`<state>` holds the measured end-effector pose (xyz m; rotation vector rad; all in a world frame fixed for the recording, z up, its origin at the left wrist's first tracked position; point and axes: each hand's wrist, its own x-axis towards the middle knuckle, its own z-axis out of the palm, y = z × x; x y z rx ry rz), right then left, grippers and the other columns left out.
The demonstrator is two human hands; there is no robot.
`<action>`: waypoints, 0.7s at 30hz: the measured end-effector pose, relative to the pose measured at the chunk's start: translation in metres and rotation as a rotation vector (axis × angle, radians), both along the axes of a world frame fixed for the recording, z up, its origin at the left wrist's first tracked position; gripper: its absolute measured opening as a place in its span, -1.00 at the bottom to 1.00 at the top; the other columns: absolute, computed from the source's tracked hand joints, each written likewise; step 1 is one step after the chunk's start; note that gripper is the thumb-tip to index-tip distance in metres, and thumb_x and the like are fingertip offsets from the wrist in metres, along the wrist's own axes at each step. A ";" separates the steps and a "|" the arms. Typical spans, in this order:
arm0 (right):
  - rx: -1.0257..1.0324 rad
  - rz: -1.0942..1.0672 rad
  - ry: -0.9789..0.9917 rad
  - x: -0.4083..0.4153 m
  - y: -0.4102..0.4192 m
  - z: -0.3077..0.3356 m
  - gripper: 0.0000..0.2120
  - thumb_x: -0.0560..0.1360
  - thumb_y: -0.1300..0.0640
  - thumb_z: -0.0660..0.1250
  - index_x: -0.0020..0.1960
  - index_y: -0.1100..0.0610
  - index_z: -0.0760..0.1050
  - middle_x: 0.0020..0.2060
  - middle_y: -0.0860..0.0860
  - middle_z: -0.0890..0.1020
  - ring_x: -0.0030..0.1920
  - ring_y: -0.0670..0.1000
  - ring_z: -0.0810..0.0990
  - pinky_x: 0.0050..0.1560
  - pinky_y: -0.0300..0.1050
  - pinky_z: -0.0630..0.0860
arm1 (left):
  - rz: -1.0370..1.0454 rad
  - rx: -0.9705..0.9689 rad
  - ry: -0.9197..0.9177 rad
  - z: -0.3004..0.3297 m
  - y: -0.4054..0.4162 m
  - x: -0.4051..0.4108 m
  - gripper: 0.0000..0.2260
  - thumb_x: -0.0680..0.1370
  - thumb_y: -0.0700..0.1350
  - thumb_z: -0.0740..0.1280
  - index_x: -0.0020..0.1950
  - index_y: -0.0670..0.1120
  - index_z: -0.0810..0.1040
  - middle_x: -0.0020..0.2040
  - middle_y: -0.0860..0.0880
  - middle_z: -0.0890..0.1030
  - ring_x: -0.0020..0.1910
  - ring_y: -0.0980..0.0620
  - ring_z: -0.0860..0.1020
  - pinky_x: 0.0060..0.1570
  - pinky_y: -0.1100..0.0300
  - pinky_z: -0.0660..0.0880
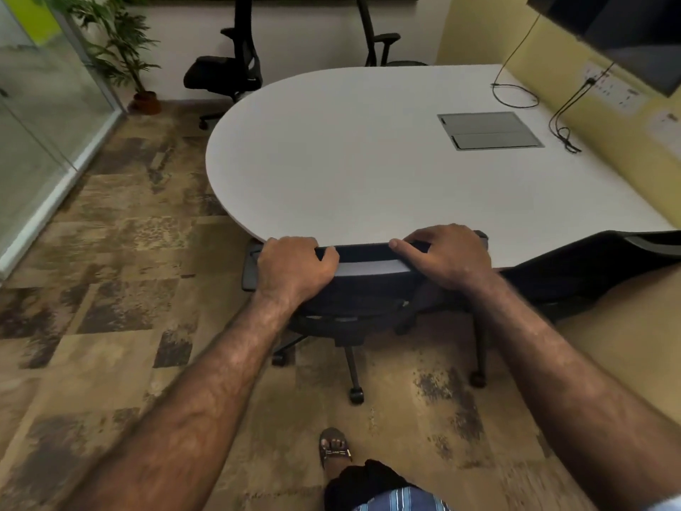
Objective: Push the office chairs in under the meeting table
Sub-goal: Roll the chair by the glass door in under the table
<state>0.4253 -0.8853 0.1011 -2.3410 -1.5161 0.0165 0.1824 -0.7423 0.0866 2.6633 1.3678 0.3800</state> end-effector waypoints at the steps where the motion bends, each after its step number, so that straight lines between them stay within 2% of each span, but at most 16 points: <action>1: -0.009 -0.007 -0.006 -0.002 0.003 -0.001 -0.29 0.55 -0.66 0.05 0.07 -0.21 0.78 -0.03 -0.24 0.78 -0.08 -0.15 0.59 -0.17 -0.19 0.40 | -0.004 0.007 -0.011 -0.002 0.006 0.000 -0.46 0.55 0.31 0.04 -0.29 -0.01 0.61 -0.42 0.07 0.51 -0.39 0.05 0.47 -0.18 0.08 0.35; 4: -0.022 -0.014 -0.004 -0.011 0.012 -0.002 -0.25 0.55 -0.67 0.03 0.09 -0.20 0.79 -0.03 -0.23 0.78 -0.05 -0.13 0.64 -0.08 -0.11 0.52 | -0.022 0.011 -0.013 -0.008 0.027 -0.006 -0.47 0.56 0.33 0.05 -0.33 0.02 0.58 -0.46 0.09 0.50 -0.42 0.09 0.46 -0.17 0.06 0.40; 7: -0.032 -0.007 -0.005 -0.017 0.018 0.000 -0.24 0.56 -0.66 0.03 0.12 -0.16 0.79 -0.01 -0.21 0.79 -0.03 -0.12 0.67 -0.03 -0.12 0.53 | -0.031 0.018 0.002 -0.012 0.038 -0.009 -0.47 0.57 0.34 0.05 -0.23 0.04 0.65 -0.40 0.10 0.55 -0.38 0.12 0.48 -0.11 0.06 0.41; 12: -0.062 -0.009 -0.002 -0.028 0.023 0.002 -0.20 0.57 -0.63 -0.01 0.18 -0.12 0.78 0.06 -0.17 0.79 0.05 -0.08 0.71 0.09 -0.08 0.61 | -0.069 0.007 -0.017 -0.011 0.049 -0.017 -0.45 0.58 0.36 0.05 -0.11 0.06 0.71 -0.32 0.13 0.62 -0.33 0.15 0.53 -0.11 0.10 0.40; 17: -0.049 -0.028 -0.001 -0.048 0.029 0.004 -0.24 0.60 -0.60 -0.01 0.15 -0.11 0.78 0.01 -0.18 0.79 -0.01 -0.10 0.69 0.16 0.00 0.60 | -0.125 -0.010 -0.023 0.000 0.068 -0.033 -0.44 0.56 0.36 0.05 0.01 0.06 0.75 -0.16 0.13 0.70 -0.20 0.10 0.59 -0.16 0.14 0.46; 21: -0.068 -0.051 0.011 -0.063 0.035 0.002 -0.22 0.61 -0.60 -0.01 0.27 -0.10 0.75 0.04 -0.16 0.78 0.07 -0.08 0.70 0.32 0.13 0.57 | -0.162 -0.032 -0.034 0.005 0.081 -0.039 -0.41 0.53 0.37 0.04 0.09 0.07 0.75 -0.07 0.14 0.73 -0.12 0.11 0.60 -0.09 0.13 0.46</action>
